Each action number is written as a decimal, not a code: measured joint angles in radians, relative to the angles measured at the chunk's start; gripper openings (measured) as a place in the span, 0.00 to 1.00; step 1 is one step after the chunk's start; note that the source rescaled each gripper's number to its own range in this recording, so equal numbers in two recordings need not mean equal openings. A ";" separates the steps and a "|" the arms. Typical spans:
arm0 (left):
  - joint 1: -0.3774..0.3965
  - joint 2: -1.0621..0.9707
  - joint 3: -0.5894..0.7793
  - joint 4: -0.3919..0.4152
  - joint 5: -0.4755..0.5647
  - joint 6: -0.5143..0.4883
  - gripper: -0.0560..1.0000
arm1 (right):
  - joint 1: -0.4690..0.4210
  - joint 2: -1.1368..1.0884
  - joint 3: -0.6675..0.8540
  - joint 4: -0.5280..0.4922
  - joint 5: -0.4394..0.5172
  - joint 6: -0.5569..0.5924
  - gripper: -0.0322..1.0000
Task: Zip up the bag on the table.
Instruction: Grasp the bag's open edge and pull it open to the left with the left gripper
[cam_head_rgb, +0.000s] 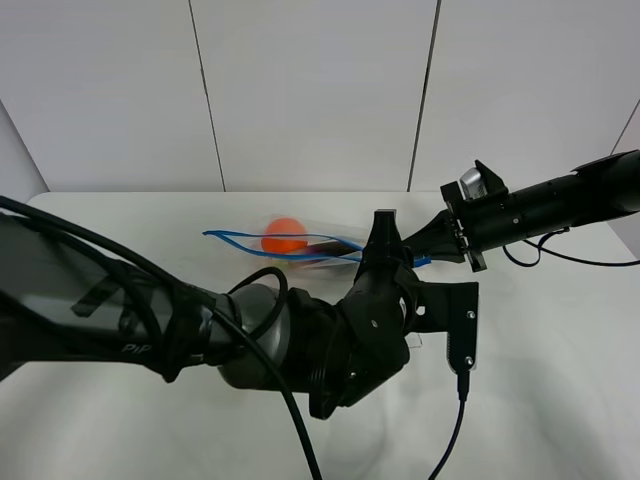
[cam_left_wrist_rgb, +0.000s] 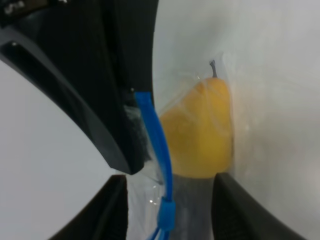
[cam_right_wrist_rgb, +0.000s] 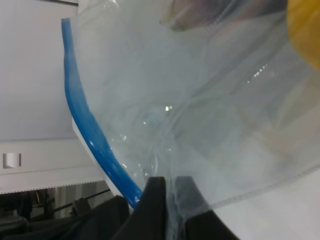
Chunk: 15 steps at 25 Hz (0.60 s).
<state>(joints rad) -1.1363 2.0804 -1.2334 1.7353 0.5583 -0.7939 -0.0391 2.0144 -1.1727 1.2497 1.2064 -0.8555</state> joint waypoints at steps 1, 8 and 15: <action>0.000 0.000 0.000 0.000 0.000 0.000 0.44 | 0.000 0.000 0.000 0.000 0.000 0.000 0.03; 0.005 0.000 0.000 0.000 -0.005 0.000 0.44 | 0.000 0.000 0.000 0.000 0.000 0.000 0.03; 0.018 0.009 0.000 0.000 -0.013 0.000 0.32 | 0.000 0.000 0.000 0.000 0.000 0.000 0.03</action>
<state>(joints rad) -1.1179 2.0894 -1.2334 1.7353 0.5449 -0.7939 -0.0391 2.0144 -1.1727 1.2497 1.2064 -0.8555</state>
